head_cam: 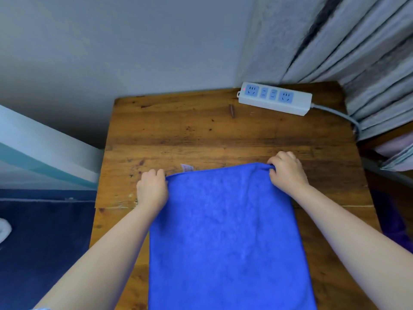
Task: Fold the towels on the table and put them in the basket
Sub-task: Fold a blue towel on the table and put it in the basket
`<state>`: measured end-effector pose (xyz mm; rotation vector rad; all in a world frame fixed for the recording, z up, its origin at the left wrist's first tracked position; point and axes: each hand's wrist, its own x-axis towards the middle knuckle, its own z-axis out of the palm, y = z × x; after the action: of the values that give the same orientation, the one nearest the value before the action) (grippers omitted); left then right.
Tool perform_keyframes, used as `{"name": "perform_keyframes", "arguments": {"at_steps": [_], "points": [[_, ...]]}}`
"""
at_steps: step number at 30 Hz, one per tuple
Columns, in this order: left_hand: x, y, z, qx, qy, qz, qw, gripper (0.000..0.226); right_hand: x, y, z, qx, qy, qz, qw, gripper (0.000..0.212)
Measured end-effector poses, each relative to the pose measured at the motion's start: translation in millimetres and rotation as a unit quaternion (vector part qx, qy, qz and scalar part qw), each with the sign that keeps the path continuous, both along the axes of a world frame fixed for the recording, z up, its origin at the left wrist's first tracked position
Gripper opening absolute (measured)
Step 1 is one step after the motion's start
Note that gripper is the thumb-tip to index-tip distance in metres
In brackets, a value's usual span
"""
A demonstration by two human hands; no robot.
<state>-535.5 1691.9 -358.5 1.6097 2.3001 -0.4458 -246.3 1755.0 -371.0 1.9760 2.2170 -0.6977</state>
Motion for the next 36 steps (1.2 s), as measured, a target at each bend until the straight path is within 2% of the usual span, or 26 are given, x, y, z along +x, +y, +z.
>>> {"name": "perform_keyframes", "arguments": {"at_steps": [3,5,8,11,13,15,16,17,19,21,24,26,30,36], "points": [[-8,-5,3,0.044,-0.061,-0.001,0.997,0.024,2,-1,8,0.002,0.048,-0.017,0.999,0.011],[-13,-10,8,0.068,-0.13,0.017,0.989,0.02,6,-7,14,-0.003,0.09,-0.007,0.996,0.02],[-23,-22,20,0.041,-0.215,0.021,0.975,0.011,16,-17,26,-0.089,0.162,0.028,0.982,0.037],[-35,-27,27,-0.029,-0.279,0.029,0.959,0.012,29,-25,34,-0.211,0.261,-0.016,0.942,0.036],[-41,-29,28,-0.05,-0.326,0.079,0.941,0.013,38,-27,35,-0.274,0.325,-0.095,0.9,0.032],[-46,-28,26,-0.044,-0.396,0.156,0.904,0.017,44,-28,35,-0.313,0.342,-0.153,0.873,0.029],[-47,-27,24,-0.035,-0.429,0.199,0.881,0.019,44,-27,36,-0.31,0.326,-0.161,0.878,0.028],[-47,-26,21,-0.022,-0.45,0.233,0.862,0.02,42,-26,36,-0.283,0.288,-0.151,0.902,0.025],[-45,-20,14,0.016,-0.435,0.26,0.862,0.02,36,-21,34,-0.177,0.177,-0.094,0.964,0.021],[-41,-12,8,0.068,-0.376,0.246,0.891,0.012,28,-17,30,-0.081,0.078,-0.022,0.993,0.023],[-34,-2,4,0.078,-0.23,0.162,0.956,0.013,24,-19,16,-0.029,0.019,0.016,0.999,0.023],[-34,1,2,0.063,-0.16,0.094,0.981,0.021,20,-21,12,-0.021,0.003,0.012,1.0,0.023],[-36,3,-1,-0.017,-0.125,-0.004,0.992,0.02,11,-27,10,-0.005,0.005,0.017,1.0,0.023],[-35,2,0,-0.044,-0.096,-0.06,0.993,0.019,10,-30,13,0.012,0.01,0.024,1.0,0.023]]}}
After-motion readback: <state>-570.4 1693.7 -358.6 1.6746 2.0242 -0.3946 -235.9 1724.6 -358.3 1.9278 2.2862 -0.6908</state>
